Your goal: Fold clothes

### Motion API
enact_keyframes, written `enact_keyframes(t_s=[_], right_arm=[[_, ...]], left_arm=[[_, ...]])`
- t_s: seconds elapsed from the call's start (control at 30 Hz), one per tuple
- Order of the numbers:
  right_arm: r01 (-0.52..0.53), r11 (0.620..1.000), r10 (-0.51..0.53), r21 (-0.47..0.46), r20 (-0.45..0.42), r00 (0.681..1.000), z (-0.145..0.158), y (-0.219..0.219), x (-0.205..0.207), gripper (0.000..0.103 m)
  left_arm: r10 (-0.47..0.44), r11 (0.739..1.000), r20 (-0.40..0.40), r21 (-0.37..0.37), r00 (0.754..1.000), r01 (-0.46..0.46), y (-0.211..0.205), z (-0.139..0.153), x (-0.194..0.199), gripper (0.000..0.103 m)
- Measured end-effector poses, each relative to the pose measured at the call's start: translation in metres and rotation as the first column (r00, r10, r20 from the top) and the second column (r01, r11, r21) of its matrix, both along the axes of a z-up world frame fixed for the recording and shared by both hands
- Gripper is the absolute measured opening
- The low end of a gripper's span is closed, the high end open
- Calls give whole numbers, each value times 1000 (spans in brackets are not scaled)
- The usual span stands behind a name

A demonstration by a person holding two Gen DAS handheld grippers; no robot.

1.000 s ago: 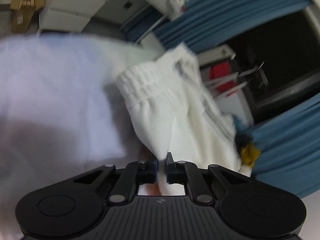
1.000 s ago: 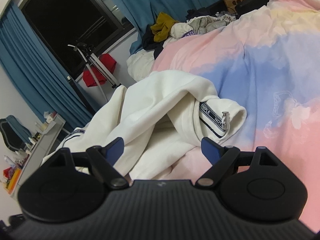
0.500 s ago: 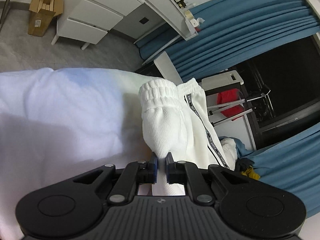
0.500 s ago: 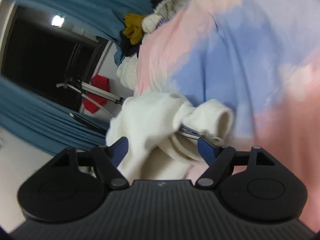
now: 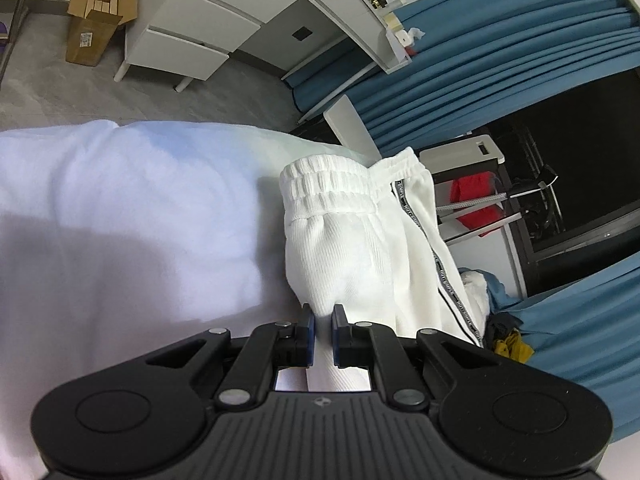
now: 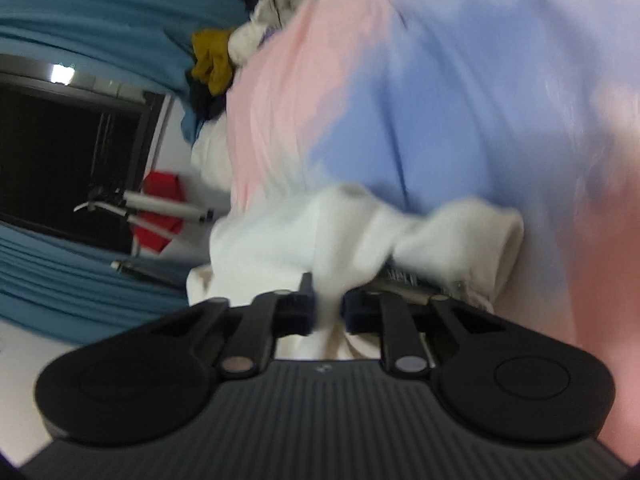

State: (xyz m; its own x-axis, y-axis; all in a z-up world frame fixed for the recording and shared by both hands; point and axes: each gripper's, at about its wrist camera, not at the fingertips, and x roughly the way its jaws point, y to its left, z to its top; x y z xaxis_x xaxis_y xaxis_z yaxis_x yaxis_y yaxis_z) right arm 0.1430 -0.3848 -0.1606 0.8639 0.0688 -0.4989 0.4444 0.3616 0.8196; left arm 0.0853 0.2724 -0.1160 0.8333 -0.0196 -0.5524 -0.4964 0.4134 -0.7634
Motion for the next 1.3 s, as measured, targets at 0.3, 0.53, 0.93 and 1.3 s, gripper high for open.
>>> enact_keyframes(t_s=[0.3,0.53,0.93,1.3], right_arm=[[44,916,70,-399,266,962,105,24,27,9],[48,783,136,-621,246,960,106,18,43,9],[-122,932,109,-342,-56,992,38,5,-37,13],[-131,974,129,-184,-22,991,38,10,-111,14]], left_arm=[[8,1000,26,-1,1000,-8,-2,-1,0,9],[7,1000,69,-17,998,-6,-2,-2,-1,9],[-43,998,-10,43,999,43,12,2,-19,9],[-201,929,11,318,979,188,-37,56,-95,51]])
